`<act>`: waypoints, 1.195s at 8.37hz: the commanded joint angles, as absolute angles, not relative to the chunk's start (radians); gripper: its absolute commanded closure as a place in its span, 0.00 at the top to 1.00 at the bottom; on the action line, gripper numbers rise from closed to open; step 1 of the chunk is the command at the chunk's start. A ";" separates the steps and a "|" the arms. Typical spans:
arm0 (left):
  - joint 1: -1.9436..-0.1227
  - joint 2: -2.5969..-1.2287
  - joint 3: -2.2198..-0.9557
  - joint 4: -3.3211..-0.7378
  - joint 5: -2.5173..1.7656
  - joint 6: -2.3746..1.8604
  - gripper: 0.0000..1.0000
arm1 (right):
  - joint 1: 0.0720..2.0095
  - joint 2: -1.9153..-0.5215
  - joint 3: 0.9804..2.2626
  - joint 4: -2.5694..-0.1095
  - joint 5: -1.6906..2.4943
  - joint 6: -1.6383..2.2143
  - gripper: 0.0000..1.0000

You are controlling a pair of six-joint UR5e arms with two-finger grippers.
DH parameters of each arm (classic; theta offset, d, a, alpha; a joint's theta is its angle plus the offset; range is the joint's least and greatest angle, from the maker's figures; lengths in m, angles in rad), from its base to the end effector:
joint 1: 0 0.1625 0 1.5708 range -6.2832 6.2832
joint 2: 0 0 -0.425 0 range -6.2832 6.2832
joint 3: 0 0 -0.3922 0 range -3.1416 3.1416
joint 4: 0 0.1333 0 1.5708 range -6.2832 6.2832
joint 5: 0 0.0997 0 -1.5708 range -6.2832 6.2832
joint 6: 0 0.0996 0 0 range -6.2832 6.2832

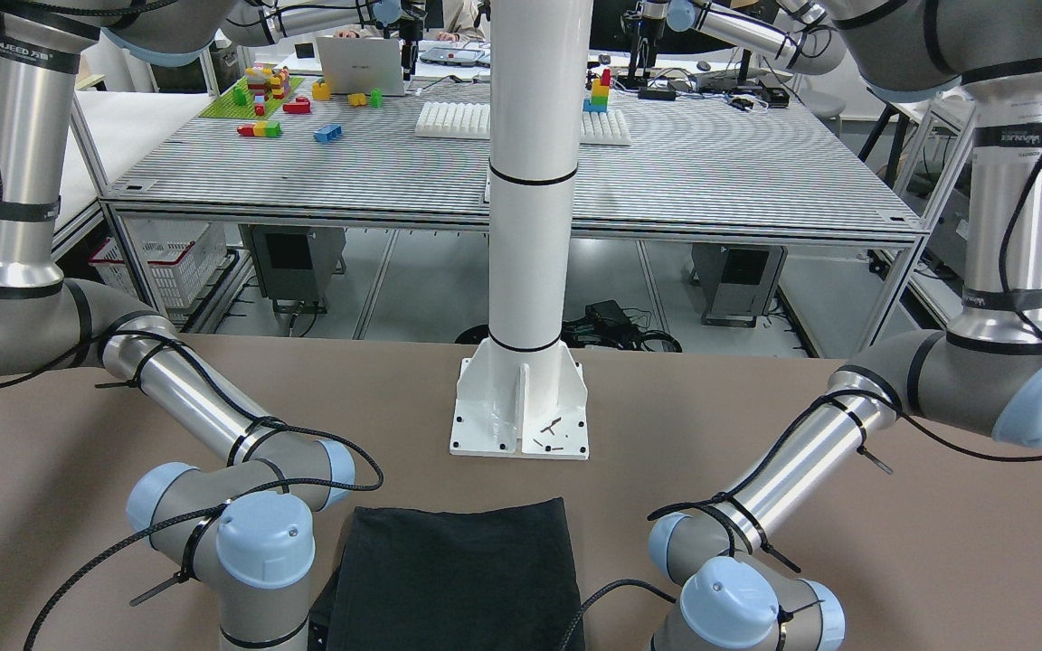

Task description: Fold clothes

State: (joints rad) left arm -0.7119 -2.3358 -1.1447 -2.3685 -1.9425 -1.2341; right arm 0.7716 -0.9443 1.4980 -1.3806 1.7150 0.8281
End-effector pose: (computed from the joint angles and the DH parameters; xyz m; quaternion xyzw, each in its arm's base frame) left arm 0.5349 -0.5898 0.2873 0.1300 0.5358 -0.0568 0.8323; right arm -0.4352 -0.5893 0.3056 0.2002 -0.3095 -0.0128 0.9295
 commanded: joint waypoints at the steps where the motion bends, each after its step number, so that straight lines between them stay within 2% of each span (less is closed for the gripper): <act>1: -0.757 -2.332 -1.140 -2.365 -1.991 -1.206 0.00 | 0.772 -0.945 1.499 -1.379 1.715 0.828 0.94; 6: -0.861 -2.296 -1.099 -2.365 -2.045 -1.068 0.00 | 0.767 -0.945 1.500 -1.374 1.715 0.828 0.94; 7: -0.862 -2.296 -1.095 -2.367 -2.042 -1.066 0.03 | 0.767 -0.946 1.502 -1.374 1.717 0.827 0.94; 8: -0.865 -2.293 -1.104 -2.388 -2.040 -1.072 0.96 | 0.767 -0.948 1.522 -1.374 1.717 0.827 0.94; 9: -0.894 -2.226 -1.179 -2.426 -2.051 -1.090 0.94 | 0.762 -0.959 1.546 -1.374 1.717 0.828 0.94; 10: -0.905 -2.120 -1.309 -2.427 -2.068 -1.091 0.94 | 0.761 -0.969 1.569 -1.376 1.715 0.828 0.94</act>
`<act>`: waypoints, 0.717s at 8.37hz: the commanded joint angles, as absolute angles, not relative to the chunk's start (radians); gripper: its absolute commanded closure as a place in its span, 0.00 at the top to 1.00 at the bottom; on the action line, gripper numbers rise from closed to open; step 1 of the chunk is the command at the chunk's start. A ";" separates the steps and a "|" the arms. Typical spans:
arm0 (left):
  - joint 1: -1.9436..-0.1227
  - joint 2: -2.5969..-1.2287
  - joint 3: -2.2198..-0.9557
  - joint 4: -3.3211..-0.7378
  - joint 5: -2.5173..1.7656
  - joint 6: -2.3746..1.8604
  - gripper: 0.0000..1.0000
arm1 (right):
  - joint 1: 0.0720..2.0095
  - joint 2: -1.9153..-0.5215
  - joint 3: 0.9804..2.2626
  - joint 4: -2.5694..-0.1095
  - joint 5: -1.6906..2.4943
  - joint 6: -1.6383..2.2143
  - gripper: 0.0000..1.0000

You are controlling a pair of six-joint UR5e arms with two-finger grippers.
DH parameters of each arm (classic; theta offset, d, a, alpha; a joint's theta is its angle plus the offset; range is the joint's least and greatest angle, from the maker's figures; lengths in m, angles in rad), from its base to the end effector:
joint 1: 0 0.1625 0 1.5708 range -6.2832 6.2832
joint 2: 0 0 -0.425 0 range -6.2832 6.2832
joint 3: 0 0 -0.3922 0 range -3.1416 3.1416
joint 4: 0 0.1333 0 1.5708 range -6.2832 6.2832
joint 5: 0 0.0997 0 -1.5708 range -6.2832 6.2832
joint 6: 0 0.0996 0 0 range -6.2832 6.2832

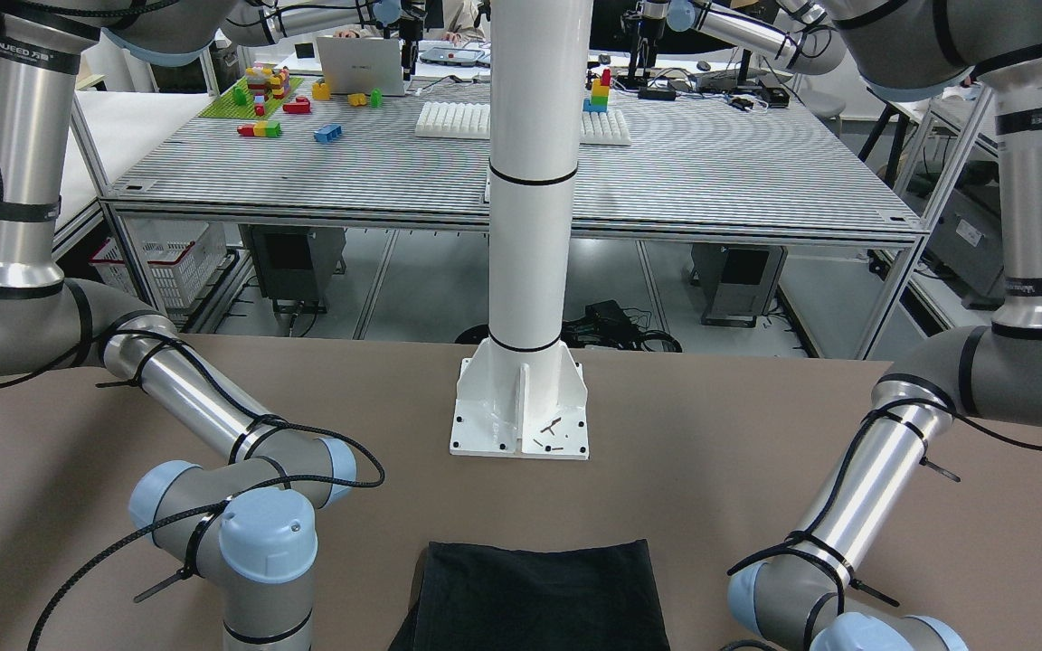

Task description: Fold clothes

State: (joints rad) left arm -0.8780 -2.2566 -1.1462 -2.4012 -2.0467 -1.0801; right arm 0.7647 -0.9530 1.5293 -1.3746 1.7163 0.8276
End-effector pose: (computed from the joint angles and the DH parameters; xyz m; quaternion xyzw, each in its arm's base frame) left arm 0.4260 -0.6505 0.3425 0.1628 0.5182 -0.0398 0.8386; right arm -0.4338 -0.5809 0.2962 0.2081 -0.3200 -0.0175 0.9241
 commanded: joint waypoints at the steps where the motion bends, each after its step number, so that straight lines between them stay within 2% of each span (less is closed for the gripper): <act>1: -0.905 -2.038 -1.424 -2.427 -2.066 -1.100 0.94 | 0.759 -0.985 1.597 -1.376 1.715 0.828 0.94; 3: -0.870 -1.852 -1.656 -2.428 -2.066 -1.313 0.94 | 0.759 -0.986 1.615 -1.379 1.715 0.828 0.94; 4: -0.773 -1.782 -1.736 -2.434 -2.016 -1.435 0.94 | 0.752 -0.986 1.617 -1.374 1.715 0.830 0.94; 6: -0.605 -1.737 -1.779 -2.469 -1.839 -1.630 0.94 | 0.741 -0.986 1.643 -1.373 1.717 0.888 0.94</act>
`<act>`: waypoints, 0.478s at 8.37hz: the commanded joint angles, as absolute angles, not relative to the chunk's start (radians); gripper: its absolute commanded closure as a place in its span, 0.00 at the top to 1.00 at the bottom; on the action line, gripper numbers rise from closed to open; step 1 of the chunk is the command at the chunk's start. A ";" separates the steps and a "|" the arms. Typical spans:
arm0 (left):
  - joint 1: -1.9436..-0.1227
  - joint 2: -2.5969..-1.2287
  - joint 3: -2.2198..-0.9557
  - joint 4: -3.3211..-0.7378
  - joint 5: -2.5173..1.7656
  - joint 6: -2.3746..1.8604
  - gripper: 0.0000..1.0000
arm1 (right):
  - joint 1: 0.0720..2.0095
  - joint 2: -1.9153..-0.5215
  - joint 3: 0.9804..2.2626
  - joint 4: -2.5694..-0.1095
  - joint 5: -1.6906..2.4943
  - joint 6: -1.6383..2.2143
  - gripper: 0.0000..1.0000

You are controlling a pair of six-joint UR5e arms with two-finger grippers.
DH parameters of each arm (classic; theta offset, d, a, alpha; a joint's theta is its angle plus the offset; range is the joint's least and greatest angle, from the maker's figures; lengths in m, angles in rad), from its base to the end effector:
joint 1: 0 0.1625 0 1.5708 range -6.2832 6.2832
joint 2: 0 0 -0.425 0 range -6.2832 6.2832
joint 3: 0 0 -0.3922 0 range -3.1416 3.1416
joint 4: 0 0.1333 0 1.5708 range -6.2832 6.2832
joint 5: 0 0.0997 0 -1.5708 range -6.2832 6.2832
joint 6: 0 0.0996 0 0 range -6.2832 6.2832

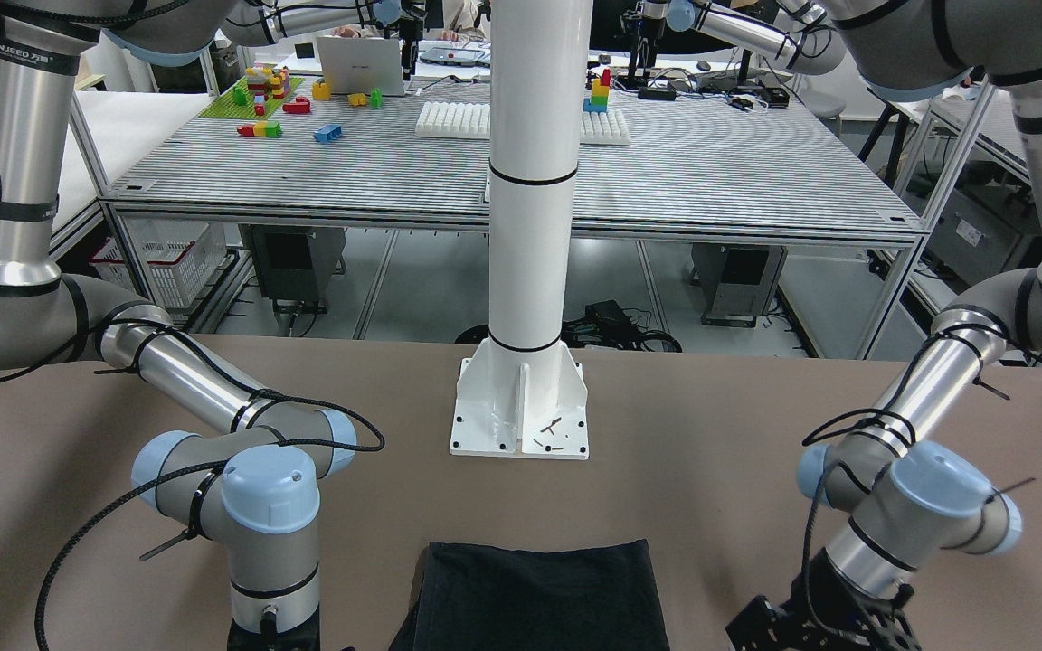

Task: Fold clothes
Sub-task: 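Release and move the left gripper to the corner nearest the robot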

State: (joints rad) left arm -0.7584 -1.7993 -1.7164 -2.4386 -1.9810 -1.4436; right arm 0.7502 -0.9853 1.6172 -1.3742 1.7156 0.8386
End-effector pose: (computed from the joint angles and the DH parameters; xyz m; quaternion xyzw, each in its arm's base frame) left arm 0.3567 -0.4668 0.3683 0.0944 0.5857 -0.1345 0.7937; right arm -0.4247 -0.5584 0.2782 0.2222 -0.3408 -0.0209 0.9132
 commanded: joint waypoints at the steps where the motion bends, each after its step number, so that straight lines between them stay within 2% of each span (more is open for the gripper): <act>1: -0.524 -1.732 -1.785 -2.471 -1.739 -1.714 0.94 | 0.739 -0.989 1.658 -1.373 1.717 0.970 0.94; 3: -0.389 -1.718 -1.787 -2.471 -1.550 -1.830 0.94 | 0.724 -0.996 1.701 -1.370 1.717 1.227 0.93; 4: -0.379 -1.718 -1.789 -2.470 -1.537 -1.871 0.94 | 0.709 -1.011 1.747 -1.370 1.715 1.352 0.92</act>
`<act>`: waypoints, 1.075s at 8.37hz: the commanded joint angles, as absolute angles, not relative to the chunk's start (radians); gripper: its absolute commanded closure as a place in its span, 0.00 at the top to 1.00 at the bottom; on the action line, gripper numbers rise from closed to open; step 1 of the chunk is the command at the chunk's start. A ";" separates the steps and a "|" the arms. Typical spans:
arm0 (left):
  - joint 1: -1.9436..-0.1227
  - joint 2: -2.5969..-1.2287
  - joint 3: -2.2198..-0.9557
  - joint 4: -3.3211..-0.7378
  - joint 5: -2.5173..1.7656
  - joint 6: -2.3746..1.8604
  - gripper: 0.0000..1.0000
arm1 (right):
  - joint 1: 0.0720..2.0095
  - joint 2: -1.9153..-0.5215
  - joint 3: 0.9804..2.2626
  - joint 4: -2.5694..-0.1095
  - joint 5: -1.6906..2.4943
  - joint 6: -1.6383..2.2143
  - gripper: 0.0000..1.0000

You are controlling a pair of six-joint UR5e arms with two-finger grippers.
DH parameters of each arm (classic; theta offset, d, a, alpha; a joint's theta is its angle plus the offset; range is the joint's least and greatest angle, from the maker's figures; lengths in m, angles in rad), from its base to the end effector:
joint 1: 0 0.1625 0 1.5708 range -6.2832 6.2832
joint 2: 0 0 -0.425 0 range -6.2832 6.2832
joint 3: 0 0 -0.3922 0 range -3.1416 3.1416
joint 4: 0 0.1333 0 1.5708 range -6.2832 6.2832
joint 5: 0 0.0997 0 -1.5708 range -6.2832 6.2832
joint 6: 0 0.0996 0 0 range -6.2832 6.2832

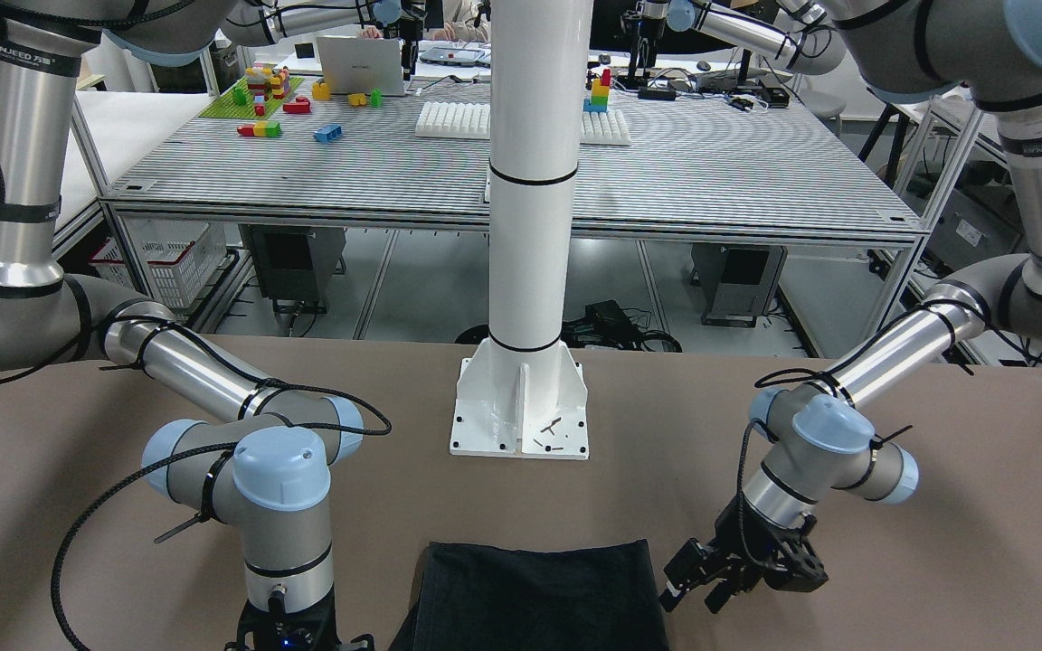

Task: Fold clothes
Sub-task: 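Release and move the left gripper to the corner nearest the robot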

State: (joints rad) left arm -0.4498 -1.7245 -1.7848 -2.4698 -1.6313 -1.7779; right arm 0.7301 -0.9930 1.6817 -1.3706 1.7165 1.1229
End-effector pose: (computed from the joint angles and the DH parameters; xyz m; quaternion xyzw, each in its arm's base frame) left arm 0.4451 -0.3563 0.3761 0.0474 0.5902 -0.2429 0.7684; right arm -0.4232 -0.5383 0.2540 0.1836 -0.3931 0.0956 0.8959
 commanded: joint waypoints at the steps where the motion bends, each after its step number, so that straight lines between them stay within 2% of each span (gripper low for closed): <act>1: -0.376 -1.718 -1.795 -2.470 -1.537 -1.890 0.94 | 0.707 -1.018 1.782 -1.368 1.715 1.453 0.91; 2: -0.367 -1.718 -1.804 -2.465 -1.536 -1.902 0.94 | 0.707 -1.017 1.802 -1.362 1.709 1.605 0.91; 5: -0.287 -1.720 -1.805 -2.464 -1.464 -1.954 0.94 | 0.707 -1.092 1.796 -1.073 1.703 1.941 0.90; 8: -0.268 -1.720 -1.812 -2.464 -1.448 -1.996 0.94 | 0.706 -1.098 1.795 -1.052 1.694 2.060 0.90; 9: -0.270 -1.720 -1.818 -2.464 -1.444 -1.997 0.90 | 0.706 -1.100 1.793 -1.052 1.694 2.060 0.90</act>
